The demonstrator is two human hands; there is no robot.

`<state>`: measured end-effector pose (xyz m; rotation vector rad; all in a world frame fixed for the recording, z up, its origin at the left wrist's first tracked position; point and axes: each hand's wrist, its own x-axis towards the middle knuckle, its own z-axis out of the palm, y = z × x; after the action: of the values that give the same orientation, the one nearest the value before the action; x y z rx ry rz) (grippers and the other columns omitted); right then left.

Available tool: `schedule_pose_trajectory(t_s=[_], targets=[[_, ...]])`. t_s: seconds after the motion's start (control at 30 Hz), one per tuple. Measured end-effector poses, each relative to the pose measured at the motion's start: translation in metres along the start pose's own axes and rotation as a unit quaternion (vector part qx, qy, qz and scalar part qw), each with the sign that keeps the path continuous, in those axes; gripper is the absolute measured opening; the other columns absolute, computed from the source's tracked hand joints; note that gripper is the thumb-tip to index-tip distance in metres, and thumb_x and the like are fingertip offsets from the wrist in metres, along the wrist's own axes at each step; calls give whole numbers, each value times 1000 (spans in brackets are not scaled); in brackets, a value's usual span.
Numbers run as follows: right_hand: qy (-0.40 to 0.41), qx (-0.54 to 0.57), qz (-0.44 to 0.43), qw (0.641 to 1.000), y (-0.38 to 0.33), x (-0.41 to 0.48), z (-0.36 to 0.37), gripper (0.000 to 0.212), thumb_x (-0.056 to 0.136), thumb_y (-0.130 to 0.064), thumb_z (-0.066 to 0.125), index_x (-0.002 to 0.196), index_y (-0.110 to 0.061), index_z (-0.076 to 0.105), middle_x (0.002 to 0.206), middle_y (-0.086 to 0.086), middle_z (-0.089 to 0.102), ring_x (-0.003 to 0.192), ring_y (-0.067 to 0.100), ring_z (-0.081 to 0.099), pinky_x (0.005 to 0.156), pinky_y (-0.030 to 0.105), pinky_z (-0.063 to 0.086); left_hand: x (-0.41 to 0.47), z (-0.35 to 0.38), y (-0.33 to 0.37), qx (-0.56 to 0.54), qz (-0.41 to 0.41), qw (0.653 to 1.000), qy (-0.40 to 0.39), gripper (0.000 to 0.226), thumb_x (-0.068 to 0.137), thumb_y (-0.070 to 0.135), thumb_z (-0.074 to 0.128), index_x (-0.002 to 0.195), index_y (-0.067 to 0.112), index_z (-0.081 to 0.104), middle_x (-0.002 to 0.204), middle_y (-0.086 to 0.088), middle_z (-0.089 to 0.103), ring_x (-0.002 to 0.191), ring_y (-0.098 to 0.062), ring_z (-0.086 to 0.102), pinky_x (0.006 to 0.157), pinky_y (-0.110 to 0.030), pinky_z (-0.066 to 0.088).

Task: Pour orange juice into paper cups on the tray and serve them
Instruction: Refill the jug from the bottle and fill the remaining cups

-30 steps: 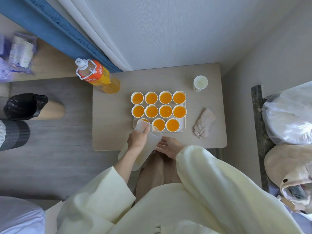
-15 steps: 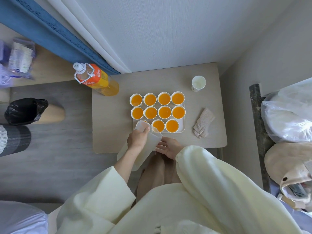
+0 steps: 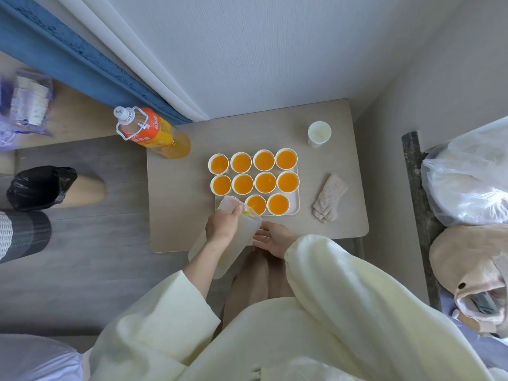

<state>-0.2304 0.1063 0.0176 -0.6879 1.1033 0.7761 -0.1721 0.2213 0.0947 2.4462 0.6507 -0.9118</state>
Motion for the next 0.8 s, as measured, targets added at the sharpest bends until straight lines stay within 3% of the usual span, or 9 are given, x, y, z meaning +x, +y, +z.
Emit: schedule_pose_trajectory(t_s=[0.47,0.63,0.8], targets=[[11,1,-1,1000,2,3,1,32,98,-17,54,127,-5,56,118,15,63,107,28,64,91,40,55,0,2,-6,8,1,1000,6,53,95,57,43,113,10,60,110,-9,63,101,-26,59,75,-30,43],[20,-2,-7,1000,4,0,1,25,98,-16,54,121,-6,57,113,14,64,103,28,64,87,38,57,-2,4,-21,-2,-25,1000,2,45,96,53,44,94,10,57,91,-6,58,83,-19,55,69,-29,43],[41,-19,-12,999,5,-3,0,22,98,-14,53,119,-7,56,114,15,64,103,29,64,88,39,56,-3,8,-40,-56,-40,997,-19,38,95,44,47,84,9,56,82,-7,57,78,-20,55,67,-30,44]])
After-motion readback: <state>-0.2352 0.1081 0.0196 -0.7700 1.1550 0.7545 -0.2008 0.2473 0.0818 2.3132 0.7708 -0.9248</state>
